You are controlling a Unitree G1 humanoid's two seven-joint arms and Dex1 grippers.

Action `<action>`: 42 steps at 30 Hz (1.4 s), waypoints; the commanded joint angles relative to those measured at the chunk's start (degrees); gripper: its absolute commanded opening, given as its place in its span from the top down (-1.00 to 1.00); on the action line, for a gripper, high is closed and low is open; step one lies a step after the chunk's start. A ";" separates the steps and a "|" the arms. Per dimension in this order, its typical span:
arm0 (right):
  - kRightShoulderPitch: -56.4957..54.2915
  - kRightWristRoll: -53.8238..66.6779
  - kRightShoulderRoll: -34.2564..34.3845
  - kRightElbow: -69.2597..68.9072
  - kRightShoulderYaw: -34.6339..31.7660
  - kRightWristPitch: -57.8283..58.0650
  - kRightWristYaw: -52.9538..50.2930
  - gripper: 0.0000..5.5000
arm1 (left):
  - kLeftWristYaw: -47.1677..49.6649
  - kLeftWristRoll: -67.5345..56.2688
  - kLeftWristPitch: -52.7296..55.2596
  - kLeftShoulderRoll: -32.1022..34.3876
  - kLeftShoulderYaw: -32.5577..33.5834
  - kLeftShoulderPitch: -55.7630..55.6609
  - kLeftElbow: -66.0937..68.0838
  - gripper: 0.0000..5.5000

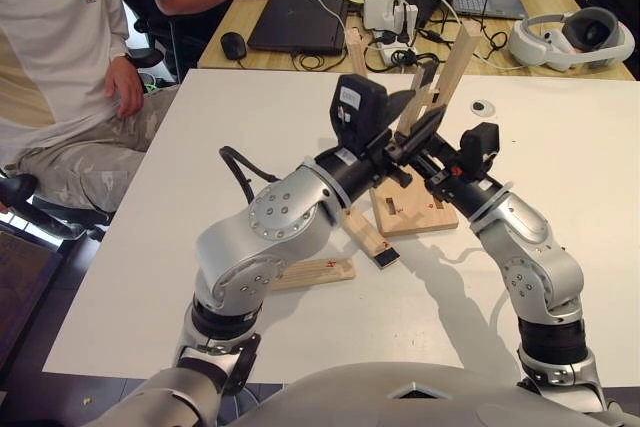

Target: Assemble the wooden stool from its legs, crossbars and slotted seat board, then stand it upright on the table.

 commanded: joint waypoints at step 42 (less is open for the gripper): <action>-1.22 -6.96 -5.64 -1.08 0.34 -10.20 6.66 0.53 | -4.47 -5.87 10.76 -5.26 14.53 -1.95 3.32 0.85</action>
